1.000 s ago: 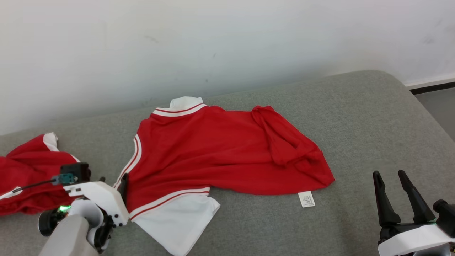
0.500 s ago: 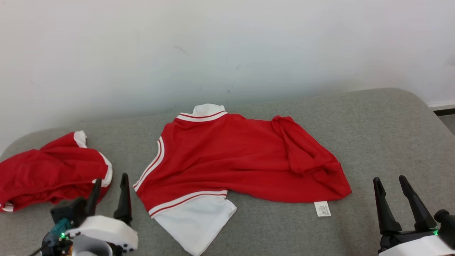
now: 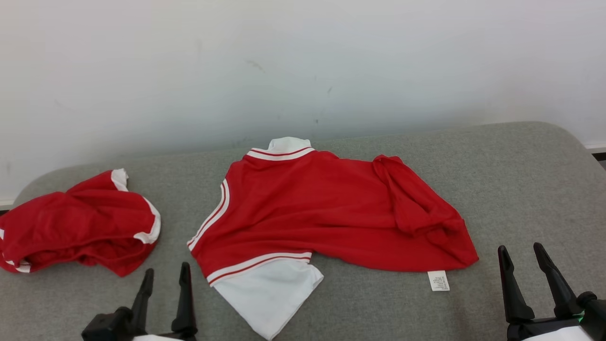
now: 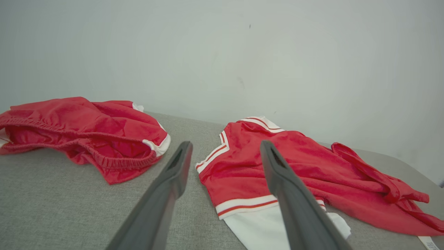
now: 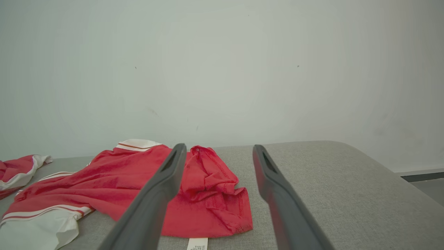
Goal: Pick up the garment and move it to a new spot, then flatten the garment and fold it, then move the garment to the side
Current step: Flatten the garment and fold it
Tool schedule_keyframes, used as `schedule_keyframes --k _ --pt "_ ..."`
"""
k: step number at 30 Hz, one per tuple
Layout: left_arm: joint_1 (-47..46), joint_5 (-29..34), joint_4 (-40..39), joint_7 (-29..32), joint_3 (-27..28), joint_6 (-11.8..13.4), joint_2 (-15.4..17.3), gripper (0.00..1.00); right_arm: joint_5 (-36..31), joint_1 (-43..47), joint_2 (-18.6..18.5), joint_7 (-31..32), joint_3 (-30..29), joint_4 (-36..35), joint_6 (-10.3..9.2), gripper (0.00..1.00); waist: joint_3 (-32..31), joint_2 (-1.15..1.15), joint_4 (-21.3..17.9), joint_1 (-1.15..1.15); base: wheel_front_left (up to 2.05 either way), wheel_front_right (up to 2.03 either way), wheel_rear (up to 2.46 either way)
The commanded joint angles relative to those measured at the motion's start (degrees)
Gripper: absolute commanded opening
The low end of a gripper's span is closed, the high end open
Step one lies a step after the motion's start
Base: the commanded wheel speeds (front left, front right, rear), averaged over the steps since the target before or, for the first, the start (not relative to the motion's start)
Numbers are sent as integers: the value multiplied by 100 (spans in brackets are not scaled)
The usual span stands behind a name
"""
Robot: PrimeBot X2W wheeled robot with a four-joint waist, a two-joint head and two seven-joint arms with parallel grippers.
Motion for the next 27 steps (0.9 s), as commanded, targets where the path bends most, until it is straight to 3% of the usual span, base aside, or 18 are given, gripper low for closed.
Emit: schedule_keyframes --k 1,12,18,27 --pt "100 83 -40 -10 45 -35 -32 100 -14 74 -20 -18 -30 3 -10 100 17 0 2 0 0 0 0" --pt "17 362 -70 -11 295 -273 -172 100 -61 -11 -84 -21 6 99 -10 100 34 0 -95 0 0 0 0" --pt "12 177 136 55 57 -520 -227 100 -59 -230 -191 335 113 479 -10 100 77 0 -109 0 0 0 0" --pt "-330 287 526 1564 -753 -622 -229 100 281 -1371 -620 1209 762 1614 -10 100 489 0 18 0 0 0 0"
